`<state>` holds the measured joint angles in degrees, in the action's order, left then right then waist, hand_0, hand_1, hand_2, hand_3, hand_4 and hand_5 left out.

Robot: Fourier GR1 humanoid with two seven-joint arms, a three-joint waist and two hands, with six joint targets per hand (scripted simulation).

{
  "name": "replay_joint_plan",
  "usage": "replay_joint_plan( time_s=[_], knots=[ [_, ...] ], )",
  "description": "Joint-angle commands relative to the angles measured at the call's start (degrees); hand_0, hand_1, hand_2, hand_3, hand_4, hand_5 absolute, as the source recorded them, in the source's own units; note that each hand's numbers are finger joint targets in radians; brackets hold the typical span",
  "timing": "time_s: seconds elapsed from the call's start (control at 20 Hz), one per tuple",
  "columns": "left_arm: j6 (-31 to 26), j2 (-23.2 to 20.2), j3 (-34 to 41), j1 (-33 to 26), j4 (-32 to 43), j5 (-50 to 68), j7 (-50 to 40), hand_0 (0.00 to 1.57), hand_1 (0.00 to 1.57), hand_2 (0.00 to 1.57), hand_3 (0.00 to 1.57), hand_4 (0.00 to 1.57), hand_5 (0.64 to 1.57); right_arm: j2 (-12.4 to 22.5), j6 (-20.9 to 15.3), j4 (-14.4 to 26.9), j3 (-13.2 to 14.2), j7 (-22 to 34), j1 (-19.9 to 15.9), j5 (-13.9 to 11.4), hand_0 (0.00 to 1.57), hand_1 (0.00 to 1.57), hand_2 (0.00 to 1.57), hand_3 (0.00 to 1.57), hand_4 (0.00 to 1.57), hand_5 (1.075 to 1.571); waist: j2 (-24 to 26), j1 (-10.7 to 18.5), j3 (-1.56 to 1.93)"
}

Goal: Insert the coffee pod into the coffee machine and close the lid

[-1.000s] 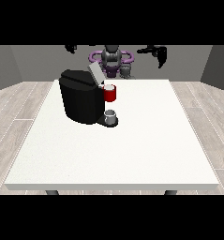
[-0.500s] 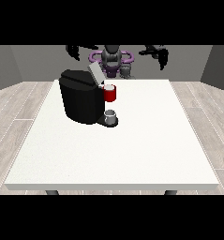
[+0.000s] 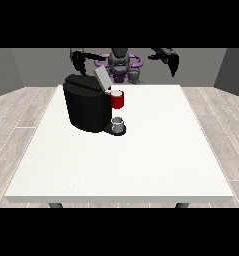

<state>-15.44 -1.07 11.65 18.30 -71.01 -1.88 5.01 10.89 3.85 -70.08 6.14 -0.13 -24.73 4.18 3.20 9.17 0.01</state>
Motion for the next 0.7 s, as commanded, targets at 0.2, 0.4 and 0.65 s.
replay_joint_plan(
  time_s=[0.2, 0.4, 0.65],
  knots=[
    [0.3, -1.0, -2.7, -5.4, -8.5, 1.5, -3.7, 0.0, 0.0, 0.0, 0.0, 0.0, 1.571, 1.3, 1.3, 6.2, 0.5, -1.9, -4.6, -1.8, 0.0, 0.0, 0.0, 0.0, 0.0, 1.571, -2.3, -0.4, 0.0],
    [2.5, -1.9, -1.6, -5.8, -7.8, 1.9, -1.2, 0.0, 0.0, 0.0, 0.0, 0.0, 1.571, -3.6, -1.0, 5.1, -3.8, -2.3, -4.8, -4.8, 0.0, 0.0, 0.0, 0.0, 0.0, 1.571, -2.9, -2.8, -0.01],
    [5.5, -0.7, -2.3, -3.7, -7.2, 1.1, 0.0, 0.0, 0.0, 0.0, 0.0, 0.0, 1.571, -1.8, 0.3, 8.8, -1.4, -4.3, -9.8, -3.8, 0.0, 0.0, 0.0, 0.0, 0.04, 1.571, -6.7, -2.7, -0.01]
  ],
)
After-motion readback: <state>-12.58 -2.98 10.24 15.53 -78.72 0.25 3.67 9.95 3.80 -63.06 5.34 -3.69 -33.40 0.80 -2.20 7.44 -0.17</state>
